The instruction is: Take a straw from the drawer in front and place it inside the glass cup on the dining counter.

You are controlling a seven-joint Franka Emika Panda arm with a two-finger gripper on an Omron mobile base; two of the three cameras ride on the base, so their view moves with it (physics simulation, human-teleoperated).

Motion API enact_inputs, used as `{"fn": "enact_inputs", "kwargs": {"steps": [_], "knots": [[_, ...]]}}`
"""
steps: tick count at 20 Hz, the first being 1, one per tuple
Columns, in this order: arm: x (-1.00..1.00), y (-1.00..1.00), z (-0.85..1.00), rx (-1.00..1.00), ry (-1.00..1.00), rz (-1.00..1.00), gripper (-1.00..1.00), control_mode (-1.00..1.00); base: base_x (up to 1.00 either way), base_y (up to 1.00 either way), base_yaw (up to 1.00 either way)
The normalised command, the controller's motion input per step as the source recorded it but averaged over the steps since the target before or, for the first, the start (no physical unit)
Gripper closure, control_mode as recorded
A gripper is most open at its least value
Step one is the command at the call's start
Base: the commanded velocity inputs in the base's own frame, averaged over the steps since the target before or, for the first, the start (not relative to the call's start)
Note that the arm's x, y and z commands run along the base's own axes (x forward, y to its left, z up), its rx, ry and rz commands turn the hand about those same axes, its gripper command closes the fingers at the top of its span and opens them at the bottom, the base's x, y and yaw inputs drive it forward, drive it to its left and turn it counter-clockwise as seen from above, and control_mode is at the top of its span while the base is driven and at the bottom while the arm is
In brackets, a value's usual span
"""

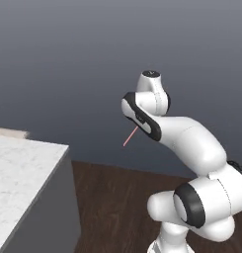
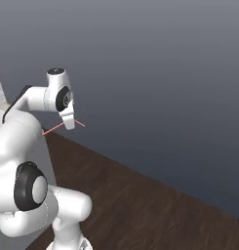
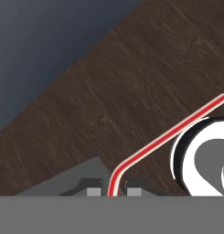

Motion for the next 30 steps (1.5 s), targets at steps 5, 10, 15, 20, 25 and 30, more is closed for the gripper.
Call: {"fn": "enact_inputs", "kwargs": {"steps": [5,10,15,20,25,30], "knots": [[0.00,0.00,0.00,0.00,0.00,0.00,1.00,1.00,1.00,-0.59,0.48],[0.00,0.00,0.00,0.00,0.00,0.00,1.00,1.00,1.00,-0.64,0.47],[0.00,0.00,0.00,0.00,0.00,0.00,1.00,1.00,1.00,-0.59,0.48],[0.00,0.00,0.00,0.00,0.00,0.00,1.00,1.00,1.00,-0.54,0.49],[0.00,0.00,0.00,0.00,0.00,0.00,1.00,1.00,1.00,-0.52,0.49],[0.00,0.00,0.00,0.00,0.00,0.00,1.00,1.00,1.00,-0.43,0.49]]}}
